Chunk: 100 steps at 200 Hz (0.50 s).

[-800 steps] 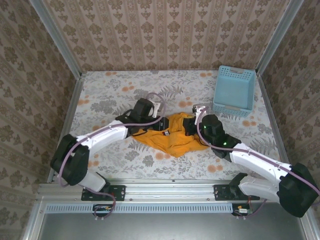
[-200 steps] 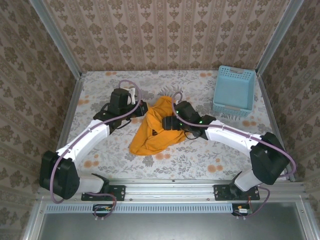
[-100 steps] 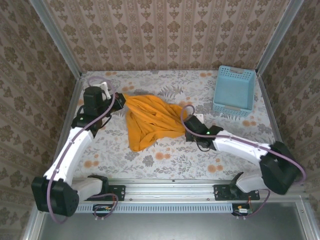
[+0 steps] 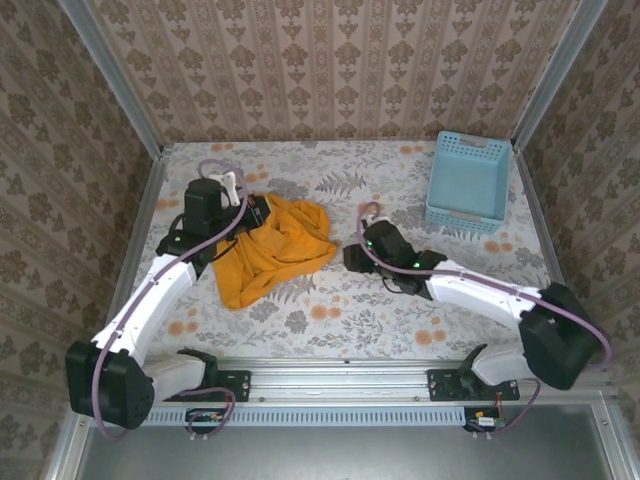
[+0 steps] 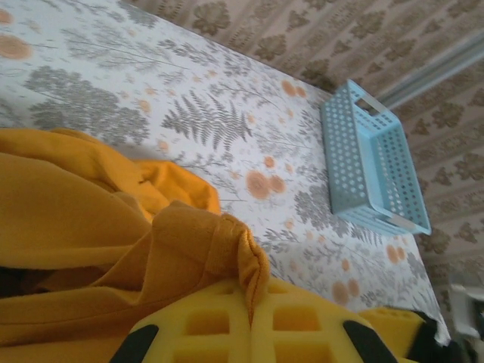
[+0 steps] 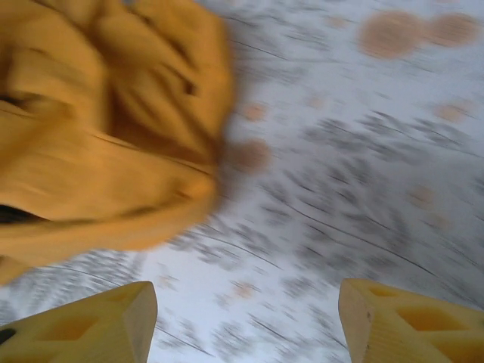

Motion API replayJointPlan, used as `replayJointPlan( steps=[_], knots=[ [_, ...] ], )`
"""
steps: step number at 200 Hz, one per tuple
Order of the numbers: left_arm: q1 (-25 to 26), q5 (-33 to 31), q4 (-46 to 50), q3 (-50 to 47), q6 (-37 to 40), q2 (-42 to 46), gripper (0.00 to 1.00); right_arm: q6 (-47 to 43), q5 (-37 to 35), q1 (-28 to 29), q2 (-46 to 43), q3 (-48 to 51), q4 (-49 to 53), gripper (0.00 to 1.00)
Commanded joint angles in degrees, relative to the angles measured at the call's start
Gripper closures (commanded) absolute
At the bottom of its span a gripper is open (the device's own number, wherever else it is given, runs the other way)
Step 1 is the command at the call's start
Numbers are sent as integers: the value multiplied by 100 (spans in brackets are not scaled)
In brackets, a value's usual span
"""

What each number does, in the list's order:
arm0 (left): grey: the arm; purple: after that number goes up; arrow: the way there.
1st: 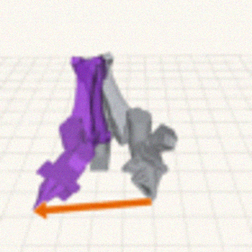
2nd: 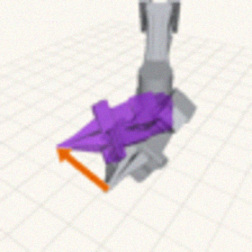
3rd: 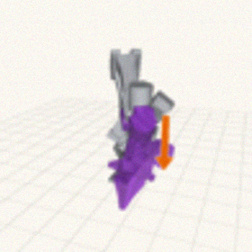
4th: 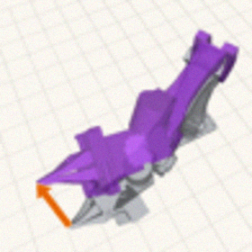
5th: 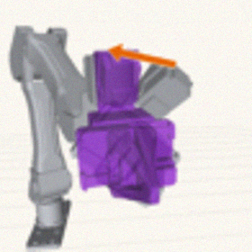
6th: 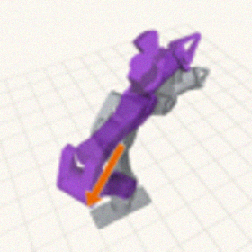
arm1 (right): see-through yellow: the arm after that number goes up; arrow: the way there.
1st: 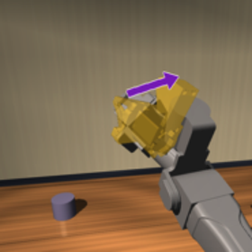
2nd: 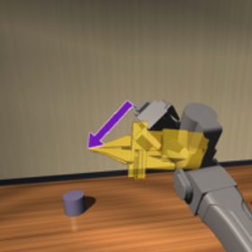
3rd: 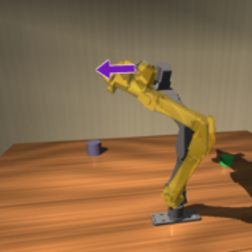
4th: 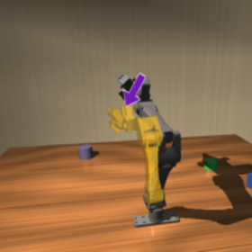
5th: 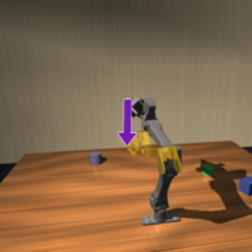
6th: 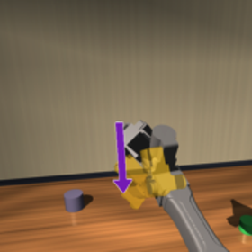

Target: Fold the inside-out t-shirt

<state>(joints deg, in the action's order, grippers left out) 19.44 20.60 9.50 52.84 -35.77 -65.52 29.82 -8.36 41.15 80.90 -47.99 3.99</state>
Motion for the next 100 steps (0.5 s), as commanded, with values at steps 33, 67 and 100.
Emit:
replayJointPlan(
  steps=[33,67,100],
  knots=[
    [196,-153,-71,97,237,555,100,-431,732,47,1975,-1775,-456,31],
    [200,-240,27,126,263,601,100,-403,628,51,2830,-2592,147,34],
    [144,-566,347,382,403,579,100,-513,488,51,2814,-2581,375,71]
  ],
)
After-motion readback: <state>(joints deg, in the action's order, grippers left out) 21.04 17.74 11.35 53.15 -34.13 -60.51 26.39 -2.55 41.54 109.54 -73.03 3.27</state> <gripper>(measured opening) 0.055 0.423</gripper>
